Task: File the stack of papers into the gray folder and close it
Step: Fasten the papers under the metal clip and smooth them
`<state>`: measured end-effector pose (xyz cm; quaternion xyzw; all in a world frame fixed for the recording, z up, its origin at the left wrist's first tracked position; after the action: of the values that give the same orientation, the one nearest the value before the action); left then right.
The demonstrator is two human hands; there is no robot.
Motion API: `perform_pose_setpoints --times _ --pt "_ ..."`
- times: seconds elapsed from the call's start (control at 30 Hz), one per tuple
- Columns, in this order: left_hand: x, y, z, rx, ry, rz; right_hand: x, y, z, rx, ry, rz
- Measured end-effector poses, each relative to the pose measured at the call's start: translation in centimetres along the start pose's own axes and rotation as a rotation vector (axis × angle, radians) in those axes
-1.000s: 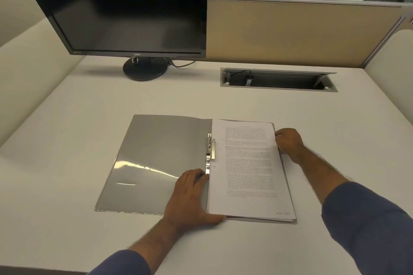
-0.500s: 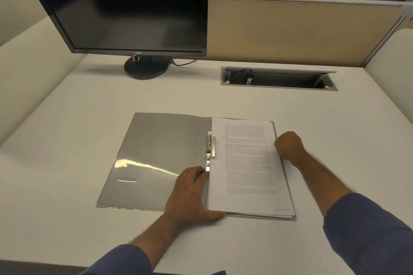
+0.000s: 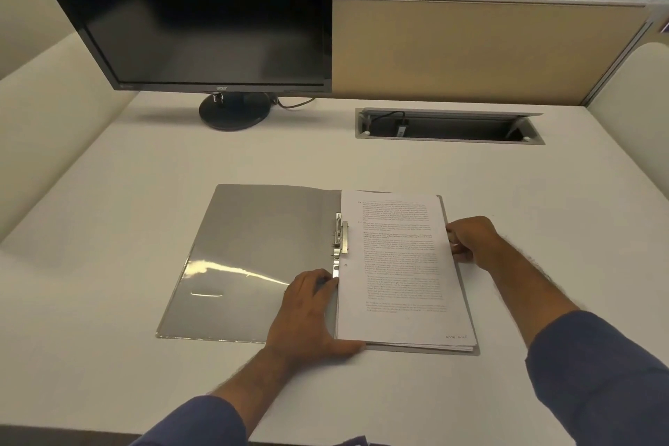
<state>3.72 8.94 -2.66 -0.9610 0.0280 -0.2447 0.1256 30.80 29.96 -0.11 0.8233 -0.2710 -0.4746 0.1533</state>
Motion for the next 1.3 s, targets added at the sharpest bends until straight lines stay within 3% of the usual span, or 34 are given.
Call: perform_pose_setpoints --times 0.43,0.8,1.13,1.3 --pt "0.0 0.0 0.0 0.010 0.012 -0.002 -1.3 -0.7 -1.4 -0.121 -0.058 0.103" --pt "-0.2 0.0 0.1 0.006 0.013 -0.006 -2.9 -2.4 -1.0 -0.118 0.092 0.081" --pt "-0.3 0.0 0.3 -0.003 0.014 -0.020 -2.2 -2.6 -1.0 -0.083 0.016 0.076" --pt "-0.3 0.1 0.4 -0.022 0.001 -0.036 -2.2 -3.5 0.0 0.021 -0.006 -0.074"
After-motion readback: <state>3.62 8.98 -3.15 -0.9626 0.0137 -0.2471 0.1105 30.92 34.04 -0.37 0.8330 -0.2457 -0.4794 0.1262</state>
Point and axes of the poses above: each hand's wrist, its own y-axis away from the middle knuckle, its own z-axis out of the palm, x = y × z, the point moved 3 cm from there along -y, towards the middle knuckle, and after that the axes turned 6 degrees about x, right-handed, at the moved point
